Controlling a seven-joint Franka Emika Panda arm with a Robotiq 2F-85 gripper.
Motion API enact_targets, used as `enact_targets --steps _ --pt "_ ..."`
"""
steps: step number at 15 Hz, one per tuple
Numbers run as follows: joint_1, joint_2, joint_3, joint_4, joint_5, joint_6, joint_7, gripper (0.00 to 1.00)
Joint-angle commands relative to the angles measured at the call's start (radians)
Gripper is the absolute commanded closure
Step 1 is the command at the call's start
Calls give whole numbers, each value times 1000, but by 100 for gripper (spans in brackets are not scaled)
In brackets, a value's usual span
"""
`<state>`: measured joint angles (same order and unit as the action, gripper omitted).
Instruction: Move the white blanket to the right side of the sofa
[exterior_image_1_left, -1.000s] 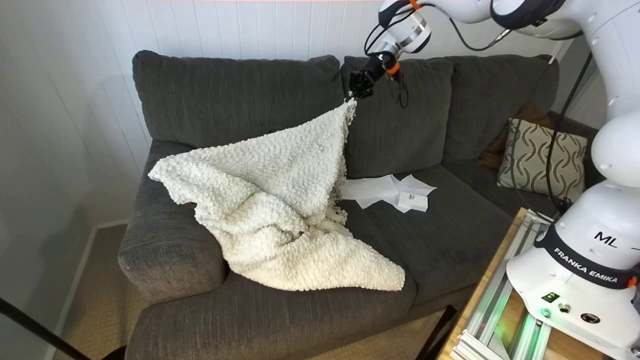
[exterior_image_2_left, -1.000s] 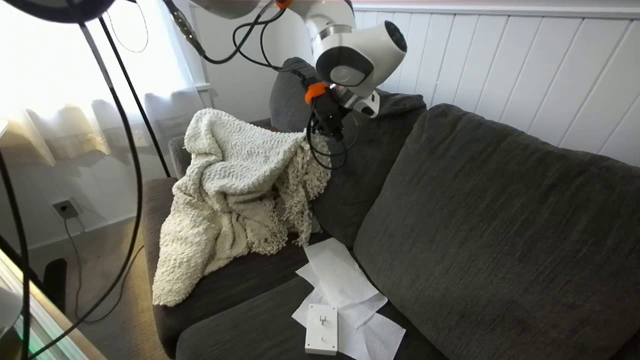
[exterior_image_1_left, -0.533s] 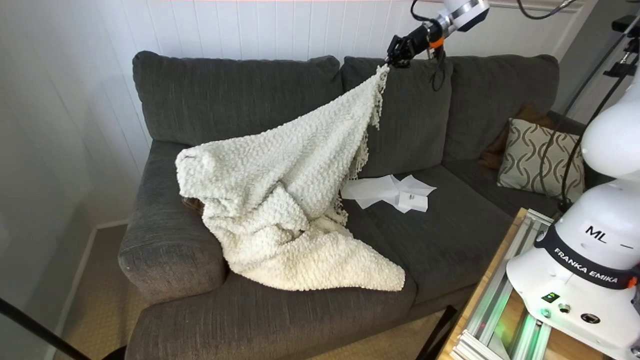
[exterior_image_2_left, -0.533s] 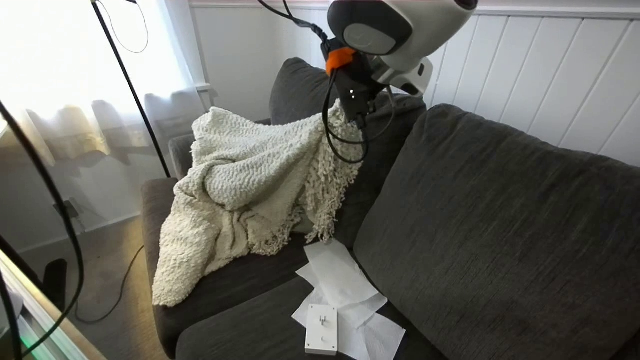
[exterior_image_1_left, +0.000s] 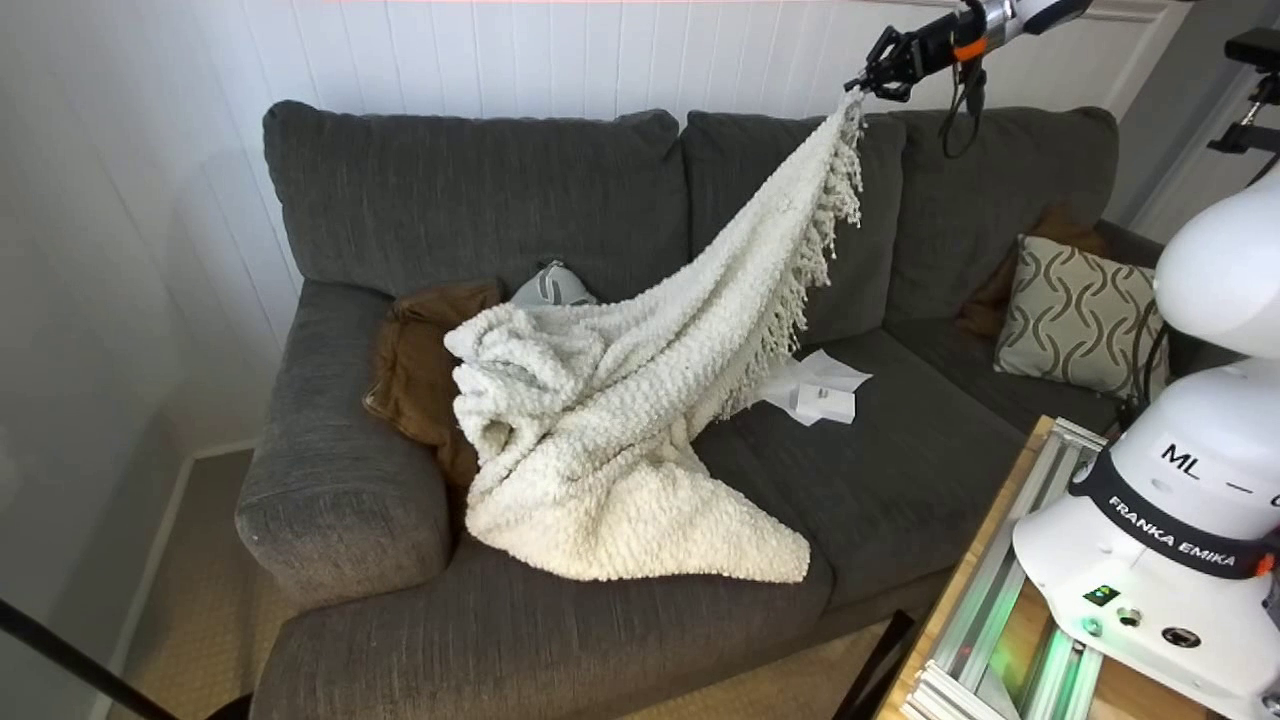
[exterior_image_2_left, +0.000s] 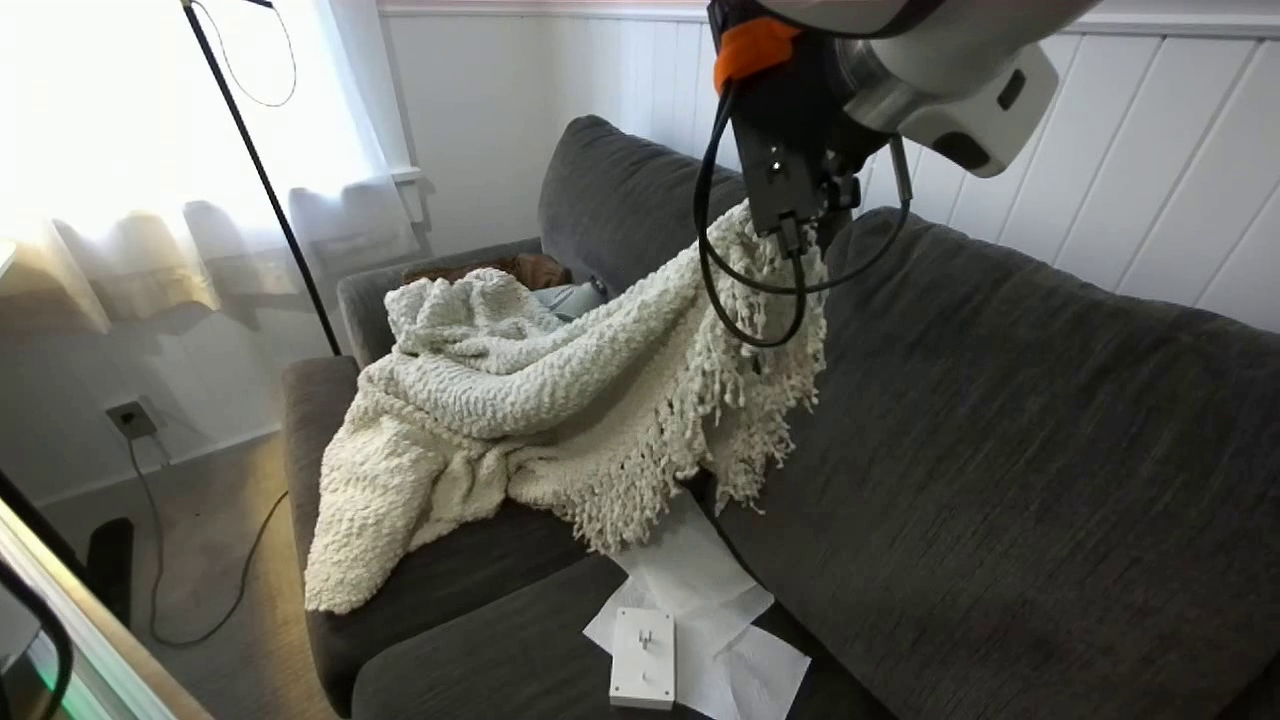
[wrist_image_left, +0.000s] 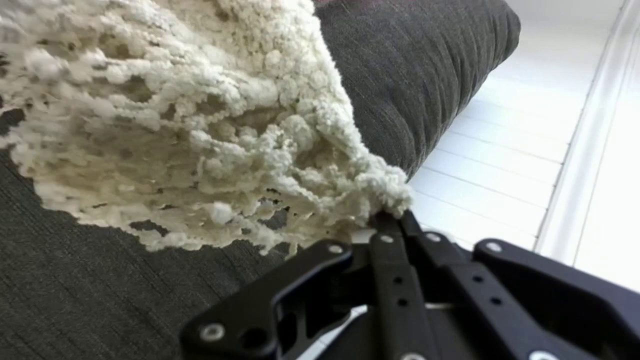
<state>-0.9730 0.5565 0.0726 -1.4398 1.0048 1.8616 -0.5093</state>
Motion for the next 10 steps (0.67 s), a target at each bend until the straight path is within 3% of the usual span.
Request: enact_targets --steps 1,8,10 --pt "61 8 -65 11 29 -19 -6 97" --pt "87 14 -73 11 27 -10 -6 99" --pt "110 57 -106 80 16 50 -8 99"
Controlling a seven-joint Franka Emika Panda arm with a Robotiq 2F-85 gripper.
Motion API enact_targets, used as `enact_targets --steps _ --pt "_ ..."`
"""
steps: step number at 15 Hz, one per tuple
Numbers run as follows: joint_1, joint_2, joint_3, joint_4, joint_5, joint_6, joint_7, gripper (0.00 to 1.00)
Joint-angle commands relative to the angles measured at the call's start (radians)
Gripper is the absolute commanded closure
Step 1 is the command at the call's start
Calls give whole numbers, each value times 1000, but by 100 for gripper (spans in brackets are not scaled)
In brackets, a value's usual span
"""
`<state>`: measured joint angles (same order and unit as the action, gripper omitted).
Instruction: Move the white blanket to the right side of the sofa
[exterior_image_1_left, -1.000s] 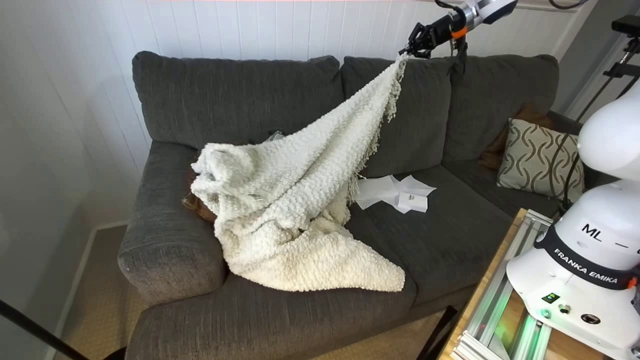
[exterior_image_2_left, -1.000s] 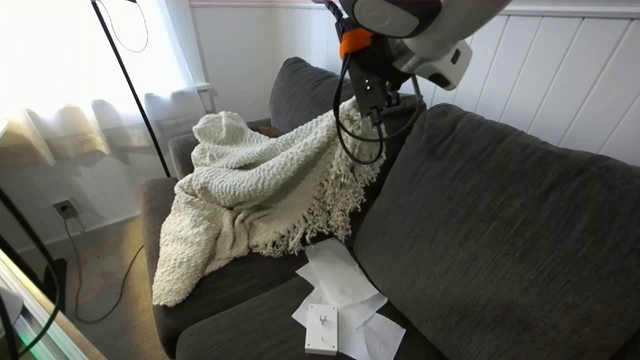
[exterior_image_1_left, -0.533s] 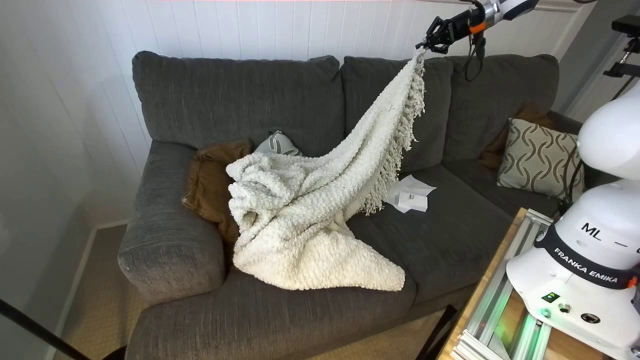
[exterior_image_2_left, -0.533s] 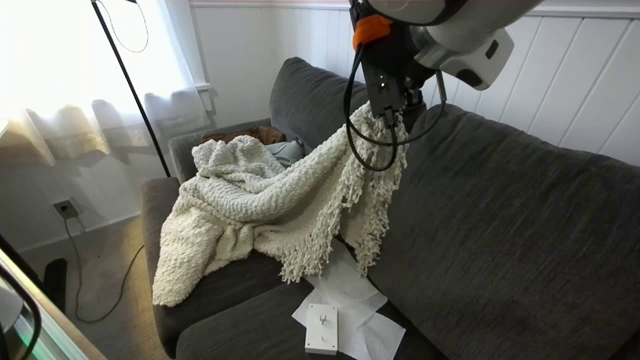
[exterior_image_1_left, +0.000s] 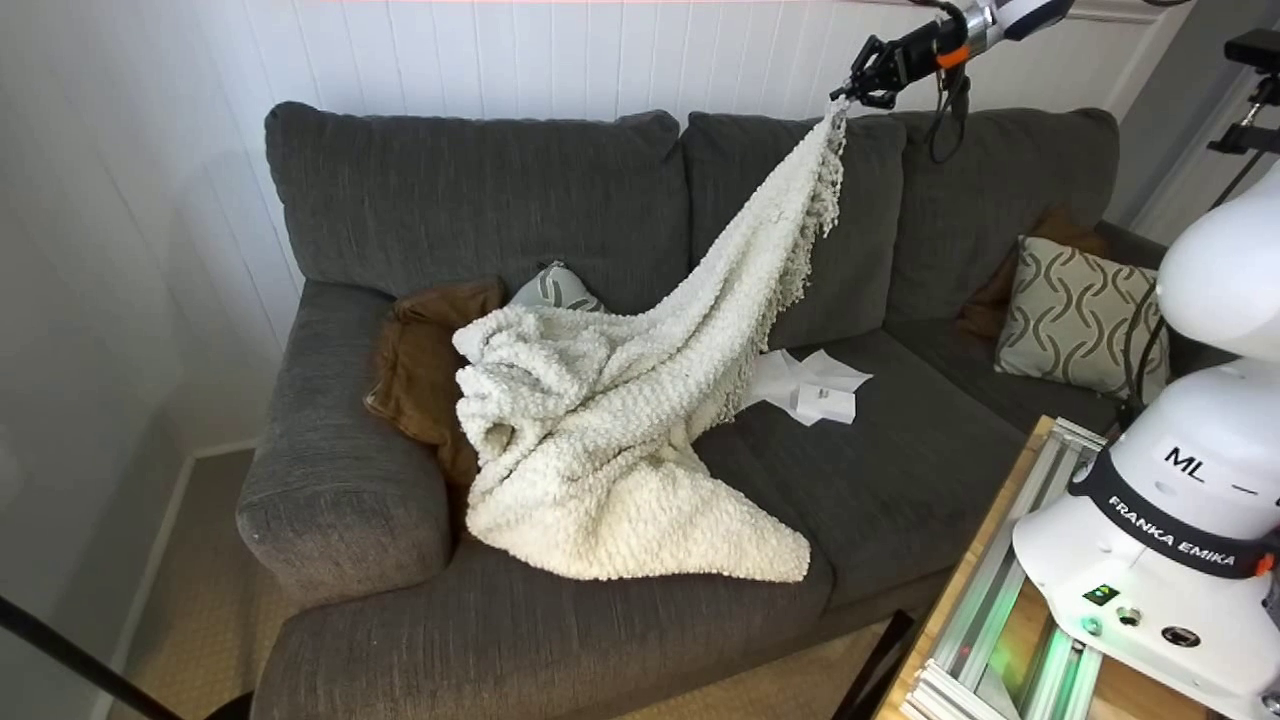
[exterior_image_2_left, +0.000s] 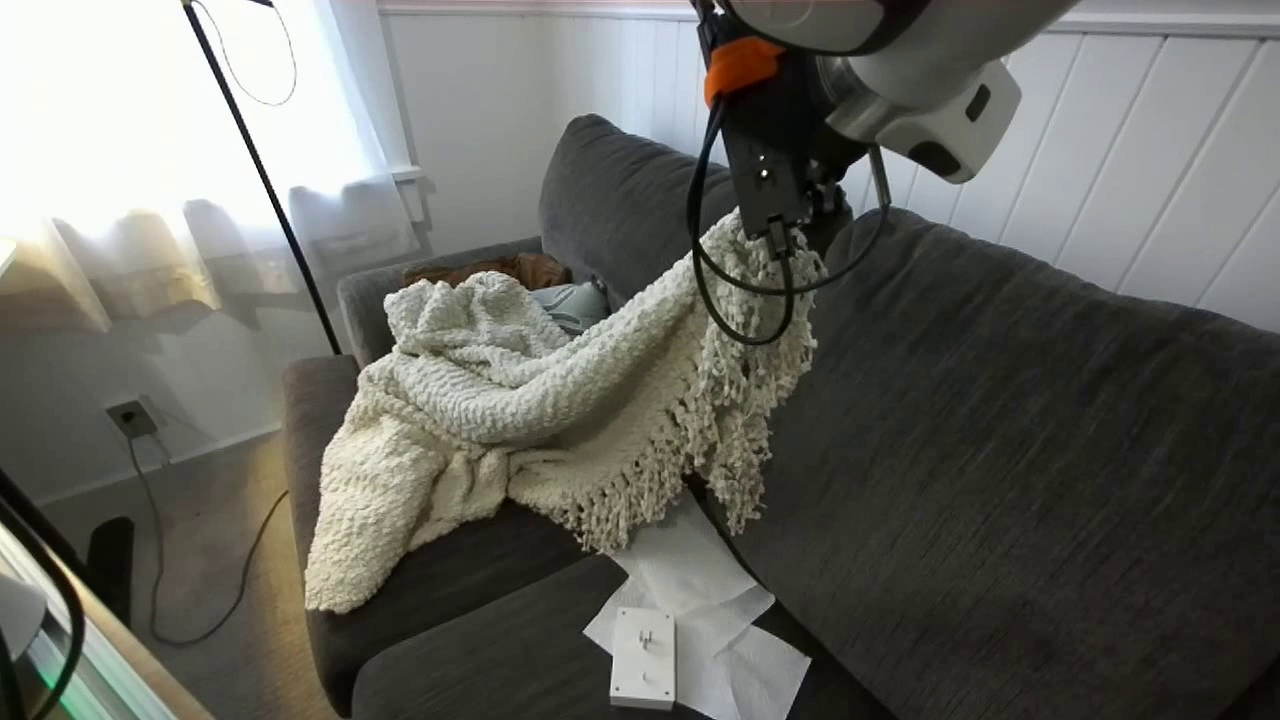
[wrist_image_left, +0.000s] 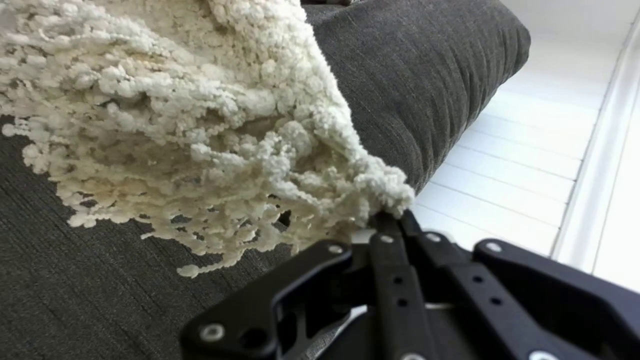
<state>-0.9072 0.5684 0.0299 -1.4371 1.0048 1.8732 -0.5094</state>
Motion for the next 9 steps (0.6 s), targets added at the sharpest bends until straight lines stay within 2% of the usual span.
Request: enact_targets --steps 1,6,9 --pt "52 69 -80 109 17 68 -9 99" --pt "31 227 -135 350 9 236 62 99" --pt "14 317 -166 466 -39 333 134 99"
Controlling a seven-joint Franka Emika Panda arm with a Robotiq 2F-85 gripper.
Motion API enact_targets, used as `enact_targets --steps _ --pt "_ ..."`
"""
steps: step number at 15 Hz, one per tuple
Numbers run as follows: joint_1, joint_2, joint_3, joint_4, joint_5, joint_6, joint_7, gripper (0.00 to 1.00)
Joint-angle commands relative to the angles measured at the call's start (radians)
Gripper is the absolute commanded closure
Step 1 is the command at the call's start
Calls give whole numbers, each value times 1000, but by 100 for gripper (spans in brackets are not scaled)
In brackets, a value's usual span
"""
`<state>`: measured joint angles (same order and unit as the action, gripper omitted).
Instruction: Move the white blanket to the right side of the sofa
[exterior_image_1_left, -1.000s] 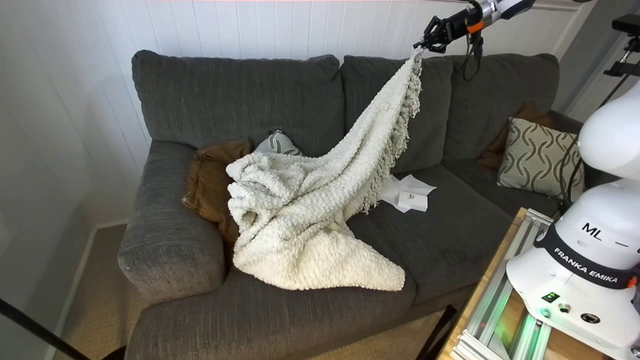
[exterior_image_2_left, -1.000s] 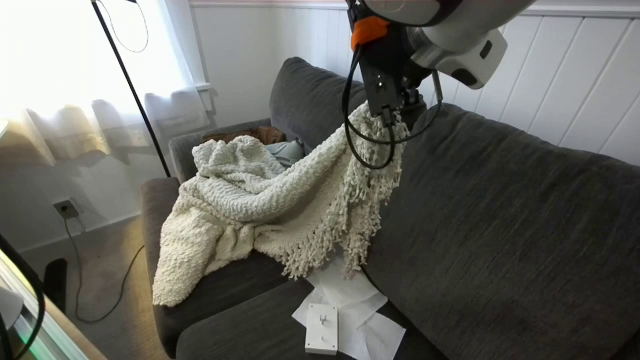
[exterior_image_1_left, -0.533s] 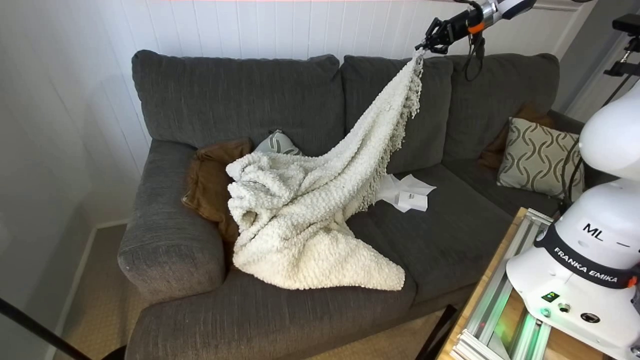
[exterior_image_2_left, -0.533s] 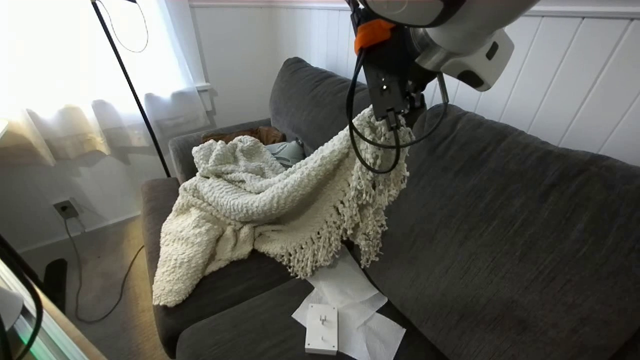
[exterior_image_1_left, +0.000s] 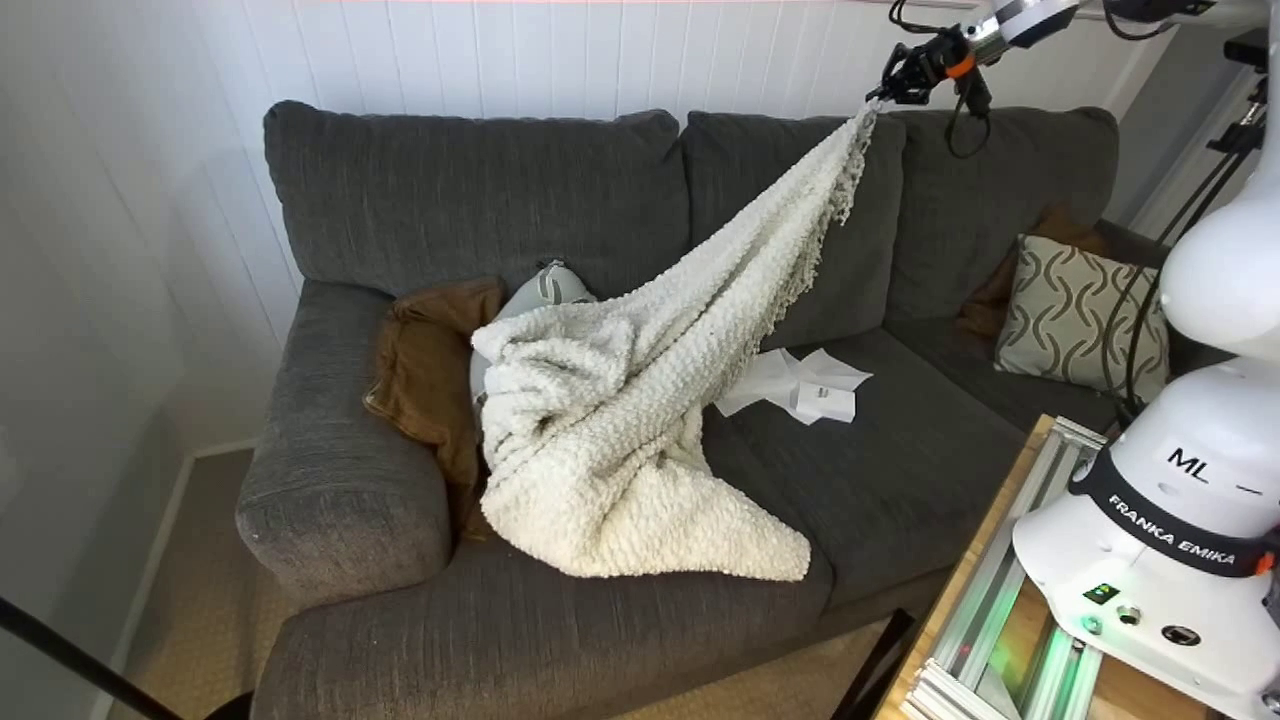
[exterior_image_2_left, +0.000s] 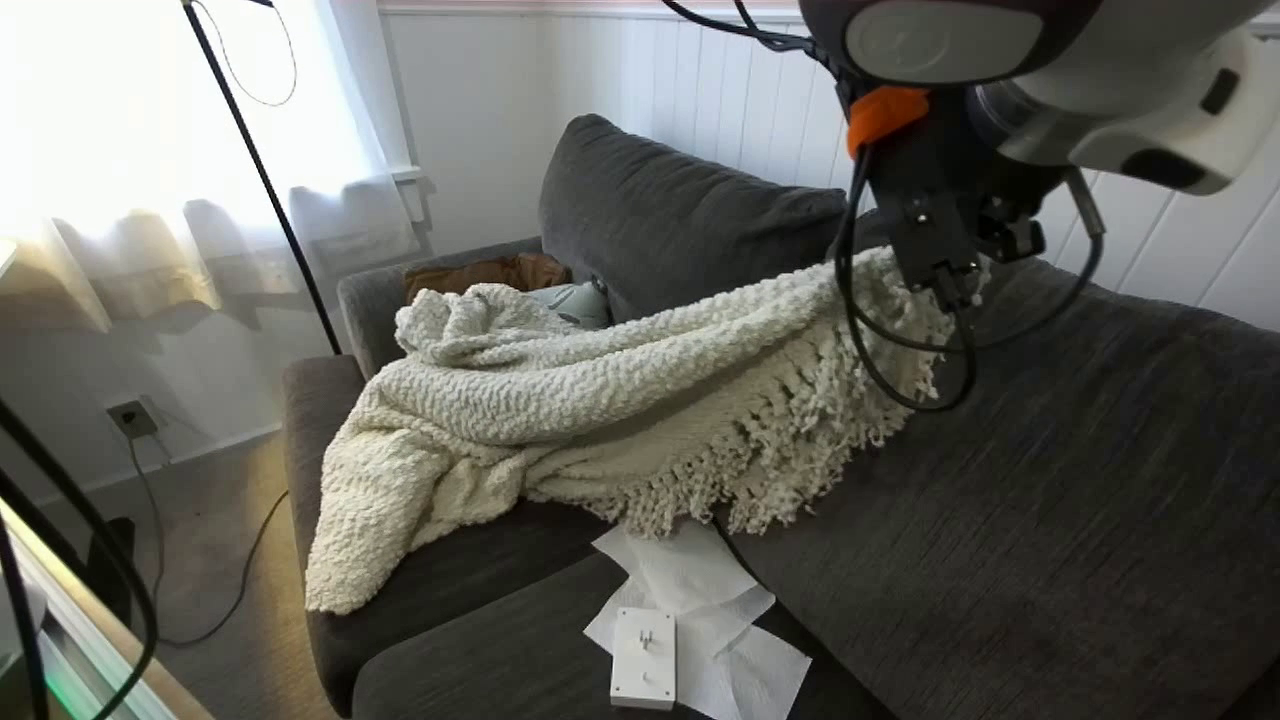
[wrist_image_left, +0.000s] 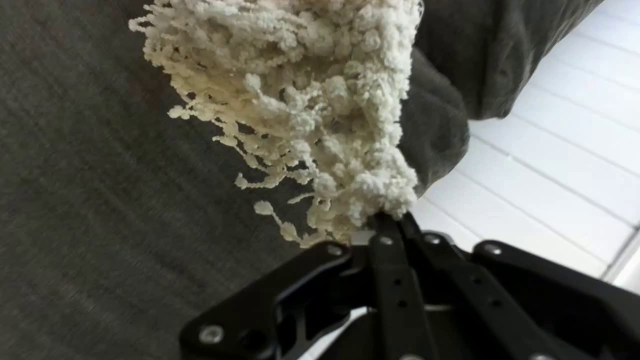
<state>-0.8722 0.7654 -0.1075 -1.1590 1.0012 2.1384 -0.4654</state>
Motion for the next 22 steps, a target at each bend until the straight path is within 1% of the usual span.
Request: enact_targets --steps 1,2,3,6,10,14,16,17,18,19,20,22 --pt "-26 149 -41 224 -60 100 119 99" --pt "-31 177 -53 257 -89 127 154 99" --pt "-21 215 -94 305 -102 140 194 99" --pt "-26 308 -166 413 -177 171 343 99" --pt "-41 420 -263 554 -248 164 570 99" --pt "-49 491 -371 626 -317 167 775 99" --pt "-55 517 -405 651 -342 163 836 99" --pt "-58 524 -405 664 -345 140 842 72" --pt "-58 531 -402 674 -343 130 845 71" --pt "-80 486 -263 629 -462 157 834 64" --pt "-80 488 -236 643 -496 138 824 59" --pt "-81 491 -141 672 -581 74 796 45"
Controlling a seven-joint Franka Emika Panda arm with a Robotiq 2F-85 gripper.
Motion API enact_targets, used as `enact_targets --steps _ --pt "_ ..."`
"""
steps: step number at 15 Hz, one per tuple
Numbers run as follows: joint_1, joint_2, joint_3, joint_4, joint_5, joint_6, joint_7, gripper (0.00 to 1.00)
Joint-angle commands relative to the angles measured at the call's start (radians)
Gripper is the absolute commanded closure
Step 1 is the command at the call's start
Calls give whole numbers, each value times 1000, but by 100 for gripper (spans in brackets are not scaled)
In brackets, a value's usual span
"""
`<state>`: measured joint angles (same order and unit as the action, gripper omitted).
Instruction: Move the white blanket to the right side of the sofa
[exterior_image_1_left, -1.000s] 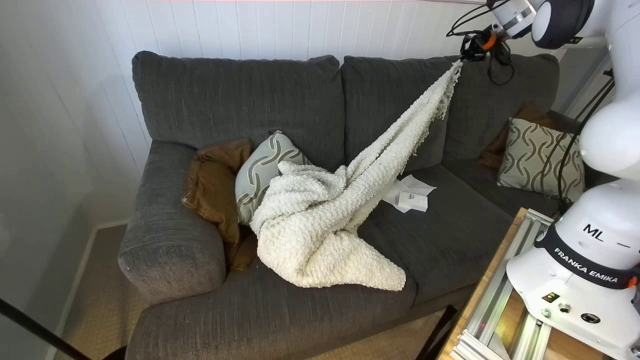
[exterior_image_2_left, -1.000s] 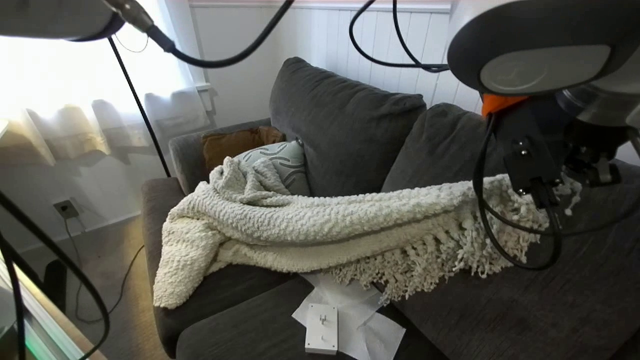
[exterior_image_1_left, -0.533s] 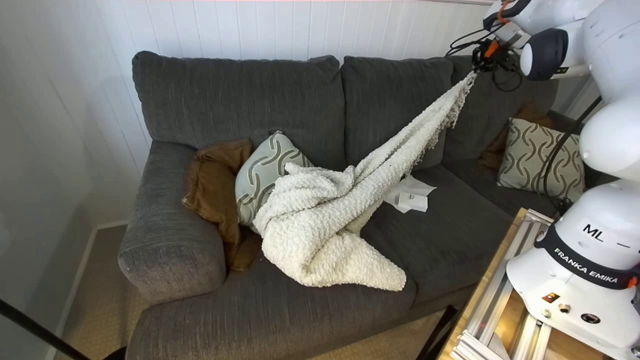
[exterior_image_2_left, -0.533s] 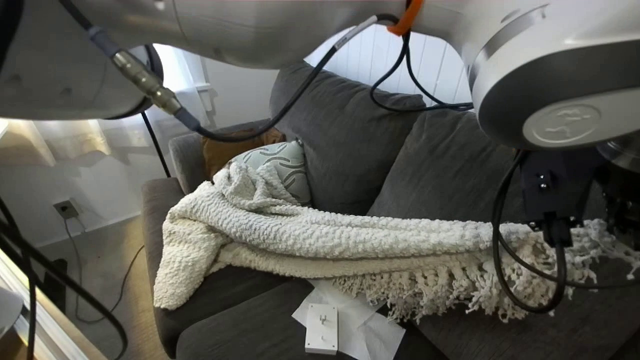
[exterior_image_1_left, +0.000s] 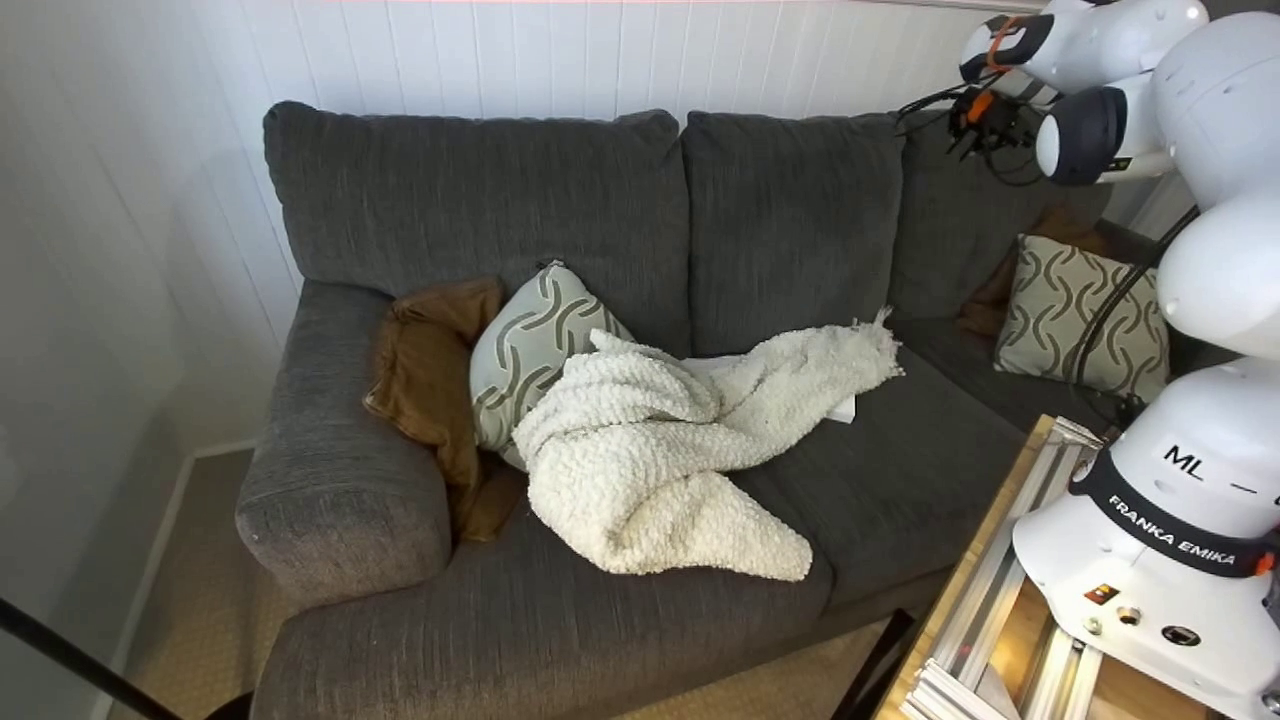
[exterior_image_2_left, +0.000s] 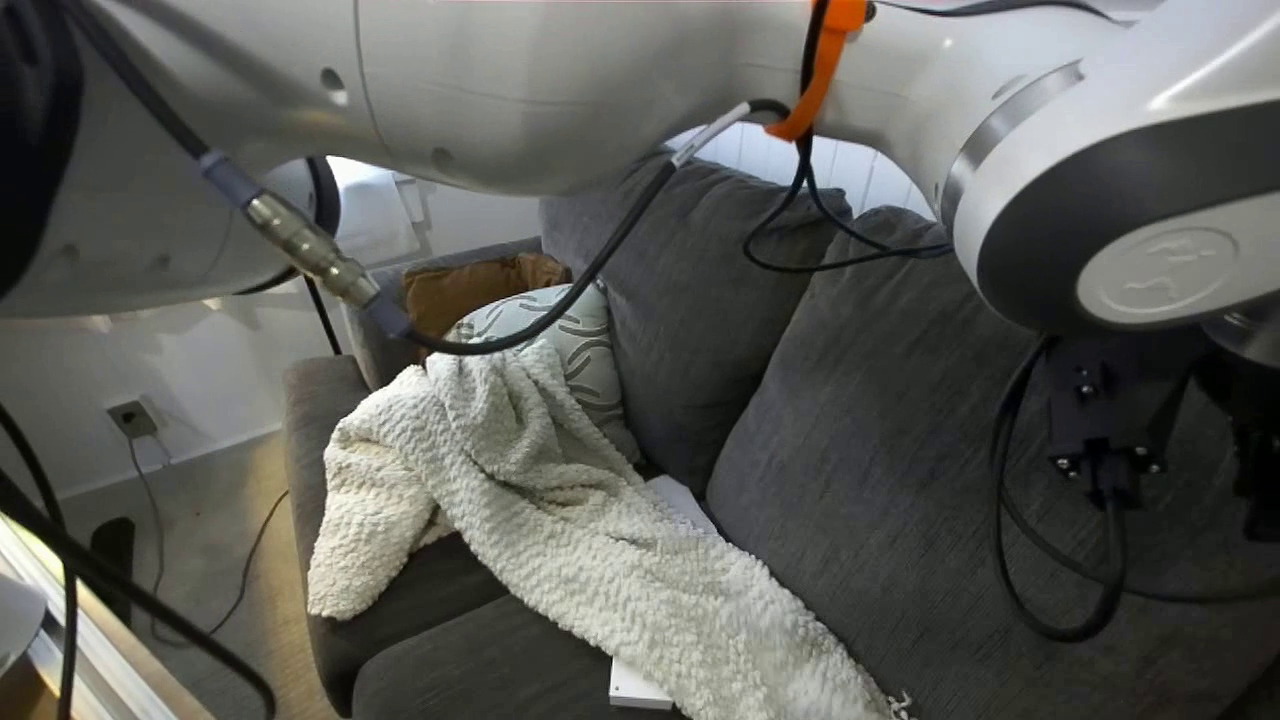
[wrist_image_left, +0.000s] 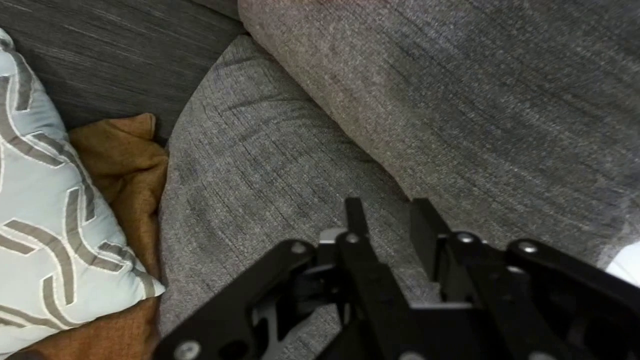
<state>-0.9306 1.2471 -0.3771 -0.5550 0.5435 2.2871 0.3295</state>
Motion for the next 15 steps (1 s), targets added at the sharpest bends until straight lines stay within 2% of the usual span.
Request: enact_targets --steps 1,3,6,9,11,15 --pt "-18 12 168 80 -154 -123 -6 38" --pt "-1 13 239 99 -193 -247 -23 24" --pt "45 15 267 122 -266 -432 -1 2" --pt "90 23 275 168 -322 -511 -22 0" --pt "126 -24 274 94 -355 -423 -73 0" --pt "174 -20 280 112 -403 -324 -214 0"
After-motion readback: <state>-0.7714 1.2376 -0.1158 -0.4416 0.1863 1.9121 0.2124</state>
